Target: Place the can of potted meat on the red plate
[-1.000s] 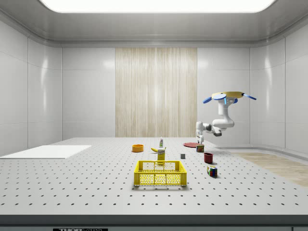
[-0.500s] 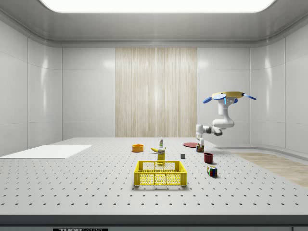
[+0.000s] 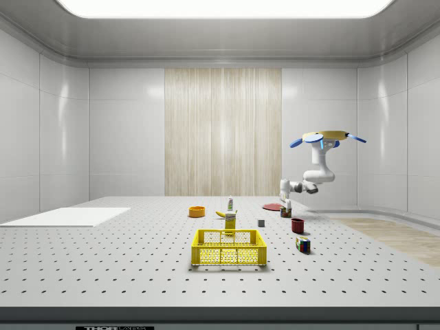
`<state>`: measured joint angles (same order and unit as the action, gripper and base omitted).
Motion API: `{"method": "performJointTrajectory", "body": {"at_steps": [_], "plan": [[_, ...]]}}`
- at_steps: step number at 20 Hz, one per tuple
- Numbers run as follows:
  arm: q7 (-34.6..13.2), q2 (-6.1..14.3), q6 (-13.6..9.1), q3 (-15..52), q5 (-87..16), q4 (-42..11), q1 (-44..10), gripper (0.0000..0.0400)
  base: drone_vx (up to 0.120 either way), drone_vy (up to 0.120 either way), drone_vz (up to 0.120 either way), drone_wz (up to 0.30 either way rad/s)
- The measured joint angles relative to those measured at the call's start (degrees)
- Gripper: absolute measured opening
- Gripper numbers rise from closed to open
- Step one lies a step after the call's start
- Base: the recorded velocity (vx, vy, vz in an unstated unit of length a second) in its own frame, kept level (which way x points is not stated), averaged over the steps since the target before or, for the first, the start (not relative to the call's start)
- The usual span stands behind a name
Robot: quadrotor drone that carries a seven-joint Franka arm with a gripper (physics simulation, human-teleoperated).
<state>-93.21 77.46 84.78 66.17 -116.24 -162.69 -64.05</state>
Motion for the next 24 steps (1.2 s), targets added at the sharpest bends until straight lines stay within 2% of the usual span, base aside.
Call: {"method": "performJointTrajectory", "body": {"at_steps": [5, 9, 13, 21, 24], "plan": [[-0.1, 0.4, 0.3, 0.1, 0.1, 0.0, -0.2, 0.0279, 0.000, 0.000, 0.000, 0.000], [-0.4, 0.4, -0.5, 2.2, 2.1, -0.6, -0.2, 0.0282, 0.000, 0.000, 0.000, 0.000], [-1.0, 0.4, -1.7, 5.3, 5.0, -1.3, -0.4, 0.0282, 0.000, 0.000, 0.110, 0.000], [-1.7, 0.9, -2.0, 8.2, 8.0, -1.8, -0.8, 0.0281, 0.000, -0.115, 0.120, 0.000], [-1.8, 1.3, -1.8, 8.6, 8.4, -1.8, -0.9, 0.0281, 0.000, -0.120, 0.000, 0.000]]}}
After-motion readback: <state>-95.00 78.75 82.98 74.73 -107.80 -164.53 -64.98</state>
